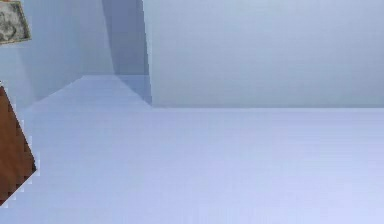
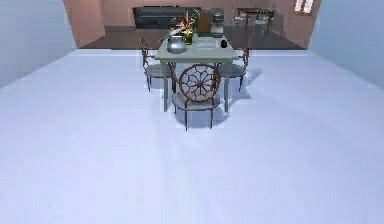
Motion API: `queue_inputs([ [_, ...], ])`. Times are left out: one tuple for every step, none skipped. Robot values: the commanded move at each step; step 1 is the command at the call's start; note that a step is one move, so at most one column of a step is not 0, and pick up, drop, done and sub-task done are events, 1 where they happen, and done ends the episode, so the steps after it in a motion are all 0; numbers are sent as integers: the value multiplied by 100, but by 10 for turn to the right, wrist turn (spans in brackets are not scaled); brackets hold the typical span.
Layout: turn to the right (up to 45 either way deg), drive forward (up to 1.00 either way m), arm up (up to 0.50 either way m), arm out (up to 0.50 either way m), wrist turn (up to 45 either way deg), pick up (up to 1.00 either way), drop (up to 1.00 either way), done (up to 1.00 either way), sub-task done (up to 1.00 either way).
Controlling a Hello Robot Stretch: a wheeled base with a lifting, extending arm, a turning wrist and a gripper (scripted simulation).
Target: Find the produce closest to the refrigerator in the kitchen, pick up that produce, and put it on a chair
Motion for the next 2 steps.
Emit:
queue_inputs([
  [-240, 0, 0, 0, 0, 0, 0, 0, 0],
  [0, 100, 0, 0, 0, 0, 0, 0, 0],
])
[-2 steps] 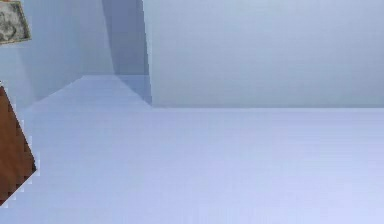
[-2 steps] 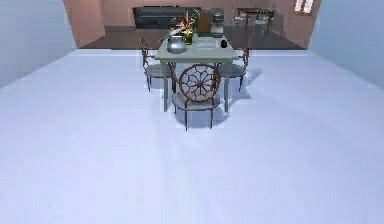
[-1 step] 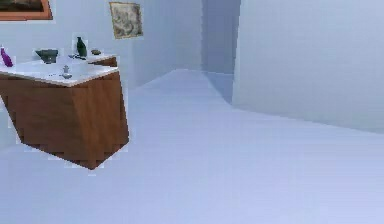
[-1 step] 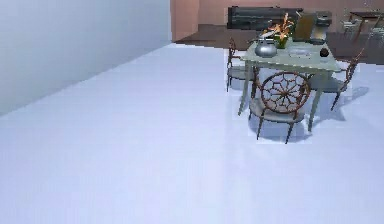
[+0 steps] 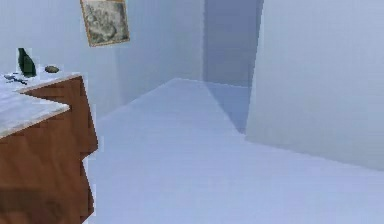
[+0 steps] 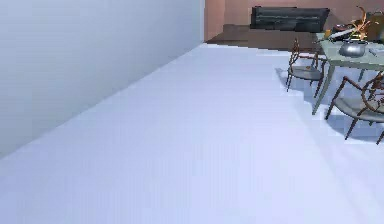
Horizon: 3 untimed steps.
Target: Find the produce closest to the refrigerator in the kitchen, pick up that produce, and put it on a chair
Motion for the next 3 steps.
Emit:
queue_inputs([
  [-30, 0, 0, 0, 0, 0, 0, 0, 0],
  [0, 100, 0, 0, 0, 0, 0, 0, 0],
  [0, 25, 0, 0, 0, 0, 0, 0, 0],
])
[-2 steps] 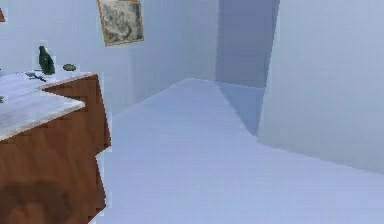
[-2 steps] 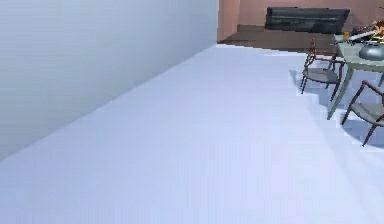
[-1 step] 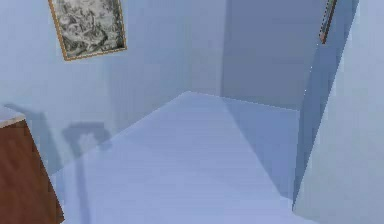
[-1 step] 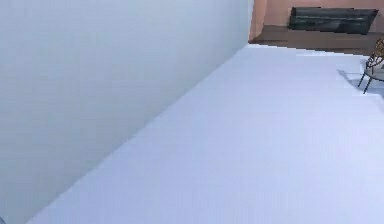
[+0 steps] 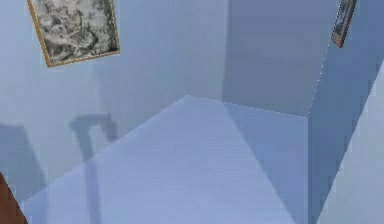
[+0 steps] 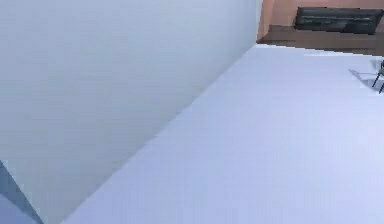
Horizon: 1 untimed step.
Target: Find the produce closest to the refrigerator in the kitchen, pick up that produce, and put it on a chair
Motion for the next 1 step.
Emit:
queue_inputs([
  [-270, 0, 0, 0, 0, 0, 0, 0, 0],
])
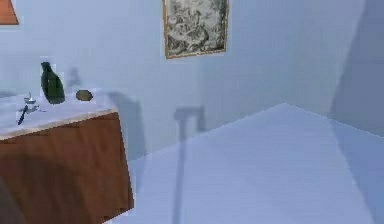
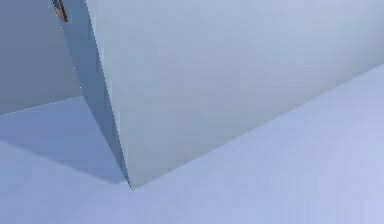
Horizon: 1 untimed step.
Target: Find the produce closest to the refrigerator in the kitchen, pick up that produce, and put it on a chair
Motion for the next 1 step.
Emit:
queue_inputs([
  [0, 45, 0, 0, 0, 0, 0, 0, 0],
])
